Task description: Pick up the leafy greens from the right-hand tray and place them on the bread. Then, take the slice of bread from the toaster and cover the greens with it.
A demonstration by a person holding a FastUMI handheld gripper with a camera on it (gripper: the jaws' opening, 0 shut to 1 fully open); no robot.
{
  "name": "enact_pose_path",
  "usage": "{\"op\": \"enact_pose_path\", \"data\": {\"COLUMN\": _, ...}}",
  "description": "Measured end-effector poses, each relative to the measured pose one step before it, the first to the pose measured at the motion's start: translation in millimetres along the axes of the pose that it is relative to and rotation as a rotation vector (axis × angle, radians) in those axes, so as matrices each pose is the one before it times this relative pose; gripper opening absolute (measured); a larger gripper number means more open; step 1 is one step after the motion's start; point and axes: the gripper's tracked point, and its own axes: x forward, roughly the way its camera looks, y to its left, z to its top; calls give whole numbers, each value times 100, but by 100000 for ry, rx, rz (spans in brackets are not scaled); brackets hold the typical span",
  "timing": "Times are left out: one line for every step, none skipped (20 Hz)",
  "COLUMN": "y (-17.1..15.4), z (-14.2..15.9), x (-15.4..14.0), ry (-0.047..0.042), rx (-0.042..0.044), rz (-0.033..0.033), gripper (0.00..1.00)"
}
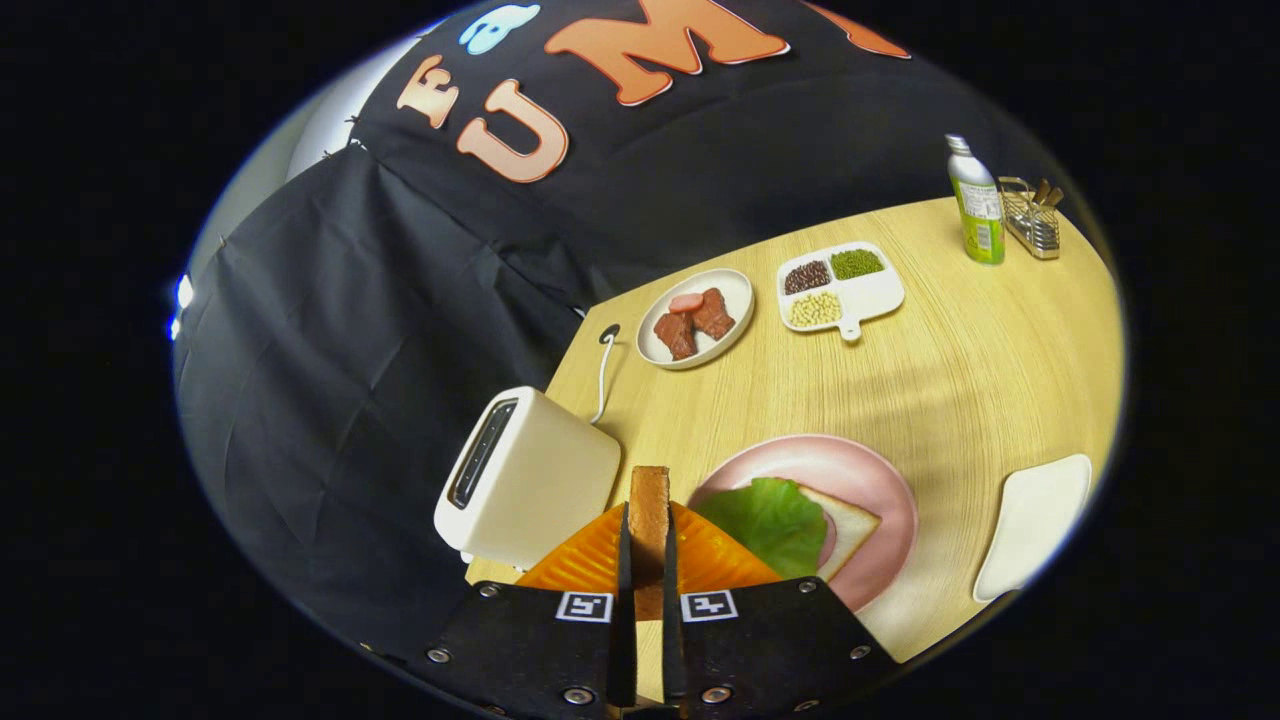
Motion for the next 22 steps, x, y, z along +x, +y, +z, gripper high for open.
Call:
{"op": "enact_pose_path", "data": {"y": -426, "z": -335, "x": 255, "ry": 596, "rx": 702, "rz": 401, "gripper": 11}}
{"op": "enact_pose_path", "data": {"y": -499, "z": -288, "x": 314, "ry": 252, "rx": 690, "rz": 221, "gripper": 11}}
{"op": "enact_pose_path", "data": {"y": -630, "z": -405, "x": 123, "ry": 483, "rx": 248, "rz": -154, "gripper": 11}}
{"op": "enact_pose_path", "data": {"y": -841, "z": -369, "x": 287, "ry": 295, "rx": 103, "rz": -713, "gripper": 11}}
{"op": "enact_pose_path", "data": {"y": -903, "z": -209, "x": 194, "ry": 305, "rx": 246, "rz": -1144, "gripper": 11}}
{"op": "enact_pose_path", "data": {"y": -909, "z": -148, "x": 391, "ry": 231, "rx": 775, "rz": -1087, "gripper": 11}}
{"op": "enact_pose_path", "data": {"y": -702, "z": -86, "x": 94, "ry": -197, "rx": 1151, "rz": -965, "gripper": 11}}
{"op": "enact_pose_path", "data": {"y": -795, "z": -26, "x": 220, "ry": -259, "rx": 675, "rz": -1116, "gripper": 11}}
{"op": "enact_pose_path", "data": {"y": -758, "z": -68, "x": -27, "ry": -231, "rx": 522, "rz": -1386, "gripper": 11}}
{"op": "enact_pose_path", "data": {"y": -732, "z": -57, "x": 170, "ry": 183, "rx": 125, "rz": -1393, "gripper": 11}}
{"op": "enact_pose_path", "data": {"y": -626, "z": -299, "x": 178, "ry": 486, "rx": 206, "rz": -1358, "gripper": 11}}
{"op": "enact_pose_path", "data": {"y": -464, "z": -79, "x": 149, "ry": 87, "rx": -55, "rz": -1196, "gripper": 12}}
{"op": "enact_pose_path", "data": {"y": -456, "z": 83, "x": 177, "ry": -542, "rx": -874, "rz": -2173, "gripper": 13}}
{"op": "enact_pose_path", "data": {"y": -615, "z": 364, "x": 197, "ry": -1882, "rx": -2340, "rz": -2890, "gripper": 19}}
{"op": "enact_pose_path", "data": {"y": -298, "z": 245, "x": 171, "ry": -1618, "rx": -2739, "rz": -1762, "gripper": 24}}
{"op": "enact_pose_path", "data": {"y": -74, "z": 30, "x": 67, "ry": -838, "rx": -1923, "rz": -587, "gripper": 29}}
{"op": "enact_pose_path", "data": {"y": 20, "z": -82, "x": 17, "ry": -373, "rx": -1943, "rz": -613, "gripper": 31}}
{"op": "enact_pose_path", "data": {"y": -202, "z": 94, "x": 71, "ry": -692, "rx": -2775, "rz": -1549, "gripper": 34}}
{"op": "enact_pose_path", "data": {"y": -523, "z": 129, "x": 15, "ry": -1041, "rx": -3810, "rz": -2929, "gripper": 37}}
{"op": "enact_pose_path", "data": {"y": -515, "z": 247, "x": -68, "ry": -1542, "rx": -3533, "rz": -2494, "gripper": 45}}
{"op": "enact_pose_path", "data": {"y": -10, "z": 561, "x": -221, "ry": -2015, "rx": -2644, "rz": -1337, "gripper": 49}}
{"op": "enact_pose_path", "data": {"y": 123, "z": 650, "x": -289, "ry": -2366, "rx": -1656, "rz": -217, "gripper": 57}}
